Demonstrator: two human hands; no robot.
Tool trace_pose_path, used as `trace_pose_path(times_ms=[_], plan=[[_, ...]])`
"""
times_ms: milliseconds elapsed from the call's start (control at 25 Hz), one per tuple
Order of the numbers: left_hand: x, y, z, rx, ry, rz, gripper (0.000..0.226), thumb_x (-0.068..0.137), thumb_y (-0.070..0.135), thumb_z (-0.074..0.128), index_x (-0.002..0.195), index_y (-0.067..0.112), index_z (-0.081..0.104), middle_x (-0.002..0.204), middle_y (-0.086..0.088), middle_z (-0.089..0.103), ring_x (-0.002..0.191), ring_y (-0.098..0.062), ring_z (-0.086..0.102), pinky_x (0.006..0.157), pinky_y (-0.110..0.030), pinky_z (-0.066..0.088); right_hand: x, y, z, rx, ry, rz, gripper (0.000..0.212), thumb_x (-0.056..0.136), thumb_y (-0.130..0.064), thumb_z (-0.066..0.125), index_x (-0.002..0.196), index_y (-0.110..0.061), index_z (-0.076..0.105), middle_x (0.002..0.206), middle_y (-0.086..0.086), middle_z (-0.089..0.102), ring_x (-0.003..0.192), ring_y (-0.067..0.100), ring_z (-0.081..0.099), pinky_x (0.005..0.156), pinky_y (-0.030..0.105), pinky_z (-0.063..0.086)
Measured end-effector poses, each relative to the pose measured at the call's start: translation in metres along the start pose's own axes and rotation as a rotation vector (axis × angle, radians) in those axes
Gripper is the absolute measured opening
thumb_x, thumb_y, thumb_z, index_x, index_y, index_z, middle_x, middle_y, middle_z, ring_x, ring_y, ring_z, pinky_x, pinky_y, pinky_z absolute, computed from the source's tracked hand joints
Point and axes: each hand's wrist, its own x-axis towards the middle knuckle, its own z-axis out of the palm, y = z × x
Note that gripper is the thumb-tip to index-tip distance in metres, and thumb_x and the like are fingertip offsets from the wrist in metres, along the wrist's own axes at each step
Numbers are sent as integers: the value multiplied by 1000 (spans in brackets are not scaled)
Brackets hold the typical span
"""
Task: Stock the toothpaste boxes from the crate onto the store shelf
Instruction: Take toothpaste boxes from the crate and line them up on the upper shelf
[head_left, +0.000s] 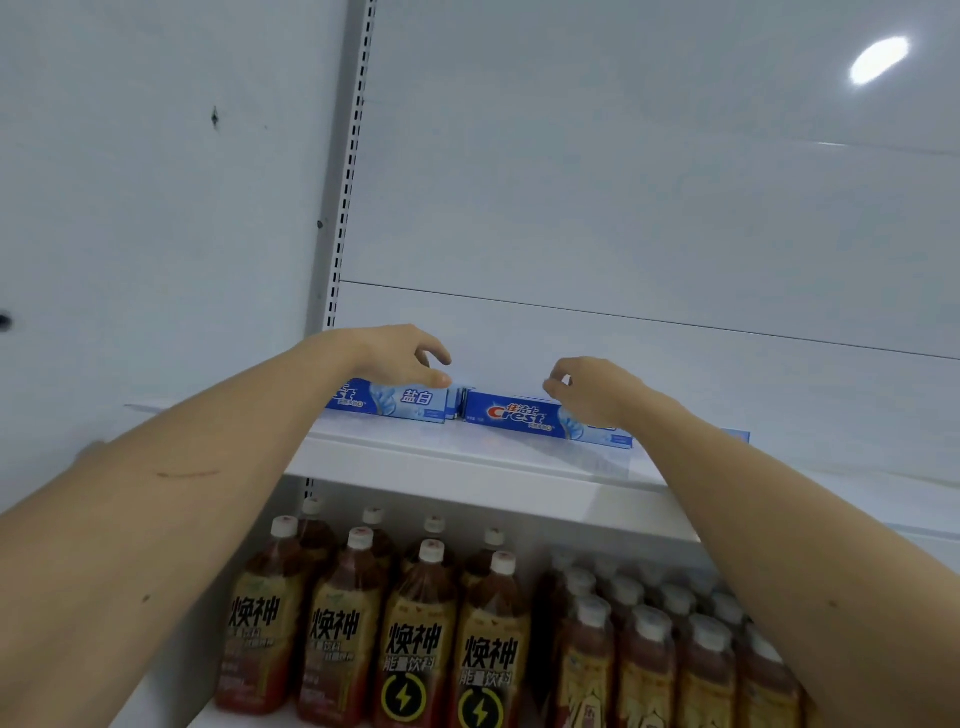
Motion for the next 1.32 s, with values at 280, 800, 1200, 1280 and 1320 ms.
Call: trace_pose_path(times_ms=[280, 800, 1200, 1280, 1320], plan=[[-63, 102, 20, -185, 126, -70, 53, 99, 53, 39, 145, 25, 44, 152, -1, 42, 136, -22, 41, 113, -37, 31, -89, 42, -29, 460, 32, -31, 60, 103, -50, 24, 121, -4, 58, 122, 17, 61, 112, 33, 55, 90, 38, 40], [-186, 255, 101, -858, 385, -196, 66, 98, 65, 11, 142, 32, 48, 147, -1, 49, 142, -19, 34, 119, -51, 17, -253, 90, -53, 1295, -104, -82, 67, 100, -61, 16, 132, -20, 59, 130, 4, 59, 118, 20, 54, 105, 42, 38], [-281, 248, 240, -1086, 303, -272, 61, 103, 54, 11, 143, 26, 47, 145, -2, 52, 137, -14, 37, 117, -47, 19, -379, 87, 60, 1443, -239, 134, 62, 101, -57, 18, 133, -20, 57, 135, 5, 57, 128, 21, 50, 111, 41, 34], [-310, 241, 279, -1092, 250, -342, 60, 103, 53, 12, 144, 25, 46, 145, -3, 51, 140, -17, 36, 117, -46, 20, -414, 89, 91, 1419, -276, 249, 64, 101, -58, 18, 135, -20, 55, 136, 5, 56, 128, 22, 49, 111, 43, 35], [-325, 238, 299, -1091, 215, -378, 60, 103, 53, 12, 143, 25, 46, 144, -3, 51, 140, -18, 35, 116, -46, 20, -431, 91, 108, 1391, -291, 304, 64, 101, -59, 17, 135, -21, 55, 136, 5, 55, 128, 22, 49, 111, 44, 35]])
